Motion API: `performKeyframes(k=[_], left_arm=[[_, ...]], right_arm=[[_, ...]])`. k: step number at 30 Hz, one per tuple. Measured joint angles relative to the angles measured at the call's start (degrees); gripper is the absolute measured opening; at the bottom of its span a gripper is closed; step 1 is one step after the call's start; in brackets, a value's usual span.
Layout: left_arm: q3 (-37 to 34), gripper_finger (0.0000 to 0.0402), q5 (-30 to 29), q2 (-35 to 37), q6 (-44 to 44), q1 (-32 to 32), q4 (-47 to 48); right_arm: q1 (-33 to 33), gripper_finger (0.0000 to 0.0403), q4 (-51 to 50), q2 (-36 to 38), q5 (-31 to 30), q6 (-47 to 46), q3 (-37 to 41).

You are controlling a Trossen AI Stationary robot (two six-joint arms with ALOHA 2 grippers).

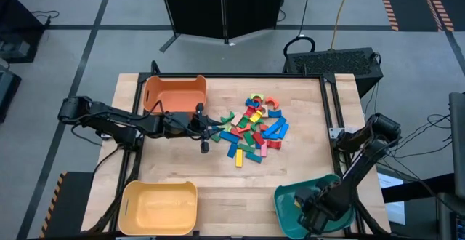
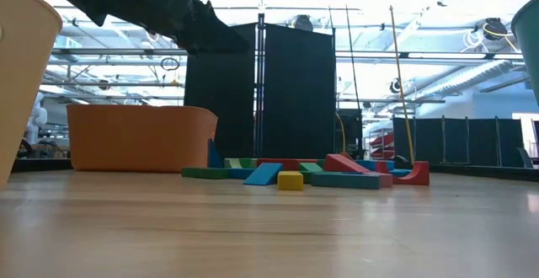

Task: Sort blocks by size
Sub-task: Put the blue rectangular block into the blue bin

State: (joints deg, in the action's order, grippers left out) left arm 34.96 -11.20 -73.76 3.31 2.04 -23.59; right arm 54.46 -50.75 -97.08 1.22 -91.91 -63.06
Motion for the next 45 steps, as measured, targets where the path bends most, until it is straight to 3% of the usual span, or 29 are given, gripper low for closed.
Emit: performKeyframes(k=[12, 23, 30, 38, 45], left_arm=[[0.0, 0.008, 0.0, 0.0, 0.0, 0.0, 0.0], [0.0, 0.008, 0.0, 0.0, 0.0, 0.0, -1.2], [0.0, 0.008, 0.0, 0.0, 0.1, 0.0, -1.2], [0.0, 0.008, 0.0, 0.0, 0.1, 0.0, -1.2], [0.0, 0.008, 0.0, 0.0, 0.1, 0.0, -1.2]], right_arm=[[0.0, 0.0149, -0.1, 0.0, 0.4, -0.9, 0.3], [-1.4, 0.015, -2.3, 3.9, 0.1, -2.0, -1.1], [-3.3, 0.0133, -8.9, 6.9, -4.7, -0.1, -5.2], [-7.9, 0.0121, -22.3, 7.9, -11.8, 6.9, -10.9], [-16.0, 0.0121, -29.1, 7.9, -15.2, 19.5, -11.7]])
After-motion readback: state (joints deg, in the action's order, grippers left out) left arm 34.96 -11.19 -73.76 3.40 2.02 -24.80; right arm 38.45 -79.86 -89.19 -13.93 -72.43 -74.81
